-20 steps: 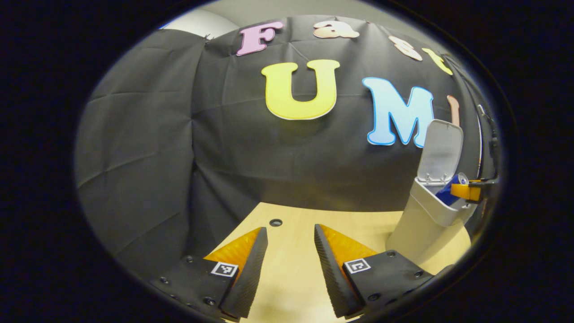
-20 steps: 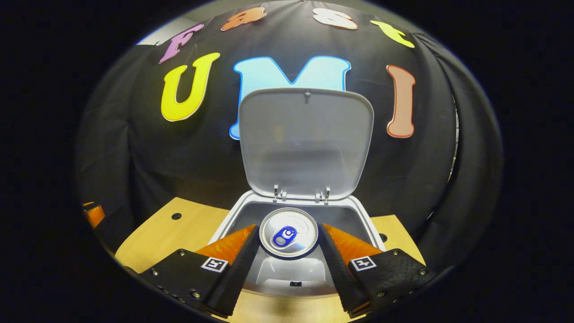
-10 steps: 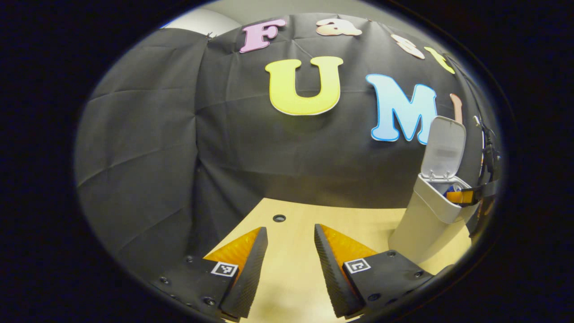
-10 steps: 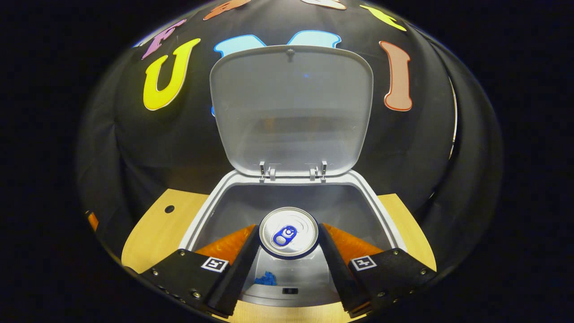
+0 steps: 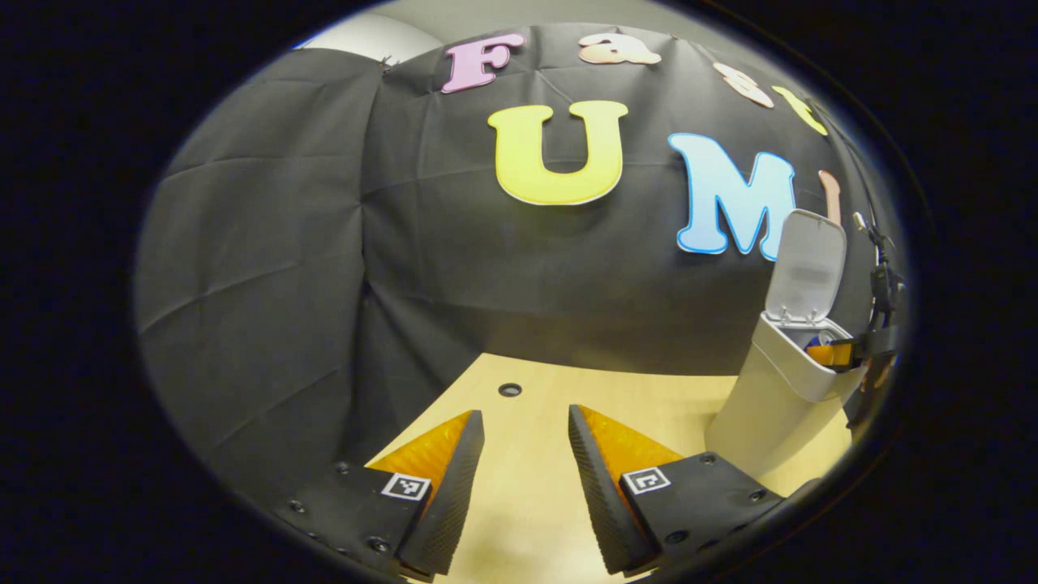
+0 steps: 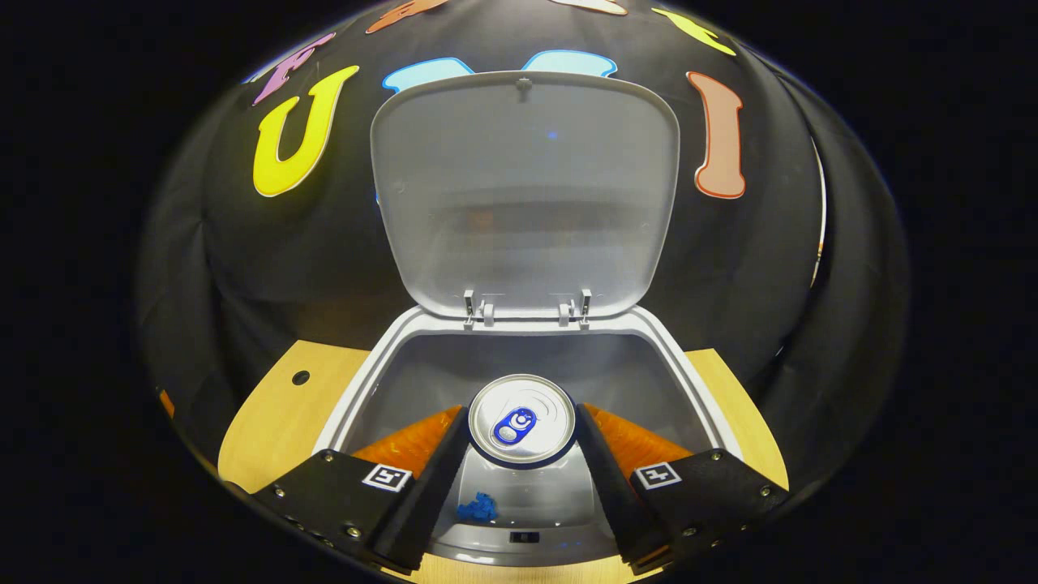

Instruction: Press the lid of the desktop garbage bin to open it, pick up the crumpled paper on the desktop and throw it into the bin, then pick up the pop can on the desktop and drop it into the bin, and finally close the garbage bin lid.

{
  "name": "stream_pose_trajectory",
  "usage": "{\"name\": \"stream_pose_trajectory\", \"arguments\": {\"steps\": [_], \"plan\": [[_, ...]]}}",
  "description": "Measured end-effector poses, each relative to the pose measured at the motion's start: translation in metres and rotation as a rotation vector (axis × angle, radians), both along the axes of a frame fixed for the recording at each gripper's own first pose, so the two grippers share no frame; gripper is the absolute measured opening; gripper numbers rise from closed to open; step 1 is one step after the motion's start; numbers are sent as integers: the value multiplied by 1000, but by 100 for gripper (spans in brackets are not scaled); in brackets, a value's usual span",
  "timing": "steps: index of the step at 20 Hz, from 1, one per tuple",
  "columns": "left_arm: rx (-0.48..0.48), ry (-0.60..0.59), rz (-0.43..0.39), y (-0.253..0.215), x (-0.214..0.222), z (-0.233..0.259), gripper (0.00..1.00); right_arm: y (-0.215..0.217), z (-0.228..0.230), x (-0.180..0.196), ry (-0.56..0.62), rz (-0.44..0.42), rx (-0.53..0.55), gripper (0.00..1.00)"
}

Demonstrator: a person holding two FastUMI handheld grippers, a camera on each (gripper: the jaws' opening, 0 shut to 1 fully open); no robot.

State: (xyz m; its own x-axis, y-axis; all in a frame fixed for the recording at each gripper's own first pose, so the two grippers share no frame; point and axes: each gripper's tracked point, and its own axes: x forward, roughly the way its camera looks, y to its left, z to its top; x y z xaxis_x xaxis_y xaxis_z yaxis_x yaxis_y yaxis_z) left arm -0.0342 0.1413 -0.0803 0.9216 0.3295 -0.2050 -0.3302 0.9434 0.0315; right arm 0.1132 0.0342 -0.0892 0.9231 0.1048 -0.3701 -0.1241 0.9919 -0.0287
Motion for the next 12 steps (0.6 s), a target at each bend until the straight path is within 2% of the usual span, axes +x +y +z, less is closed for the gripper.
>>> {"name": "stream_pose_trajectory", "arguments": {"steps": [12], "plan": [[-1, 5, 5, 2, -3, -3, 71, -1, 1, 0, -3, -2, -3, 86]]}}
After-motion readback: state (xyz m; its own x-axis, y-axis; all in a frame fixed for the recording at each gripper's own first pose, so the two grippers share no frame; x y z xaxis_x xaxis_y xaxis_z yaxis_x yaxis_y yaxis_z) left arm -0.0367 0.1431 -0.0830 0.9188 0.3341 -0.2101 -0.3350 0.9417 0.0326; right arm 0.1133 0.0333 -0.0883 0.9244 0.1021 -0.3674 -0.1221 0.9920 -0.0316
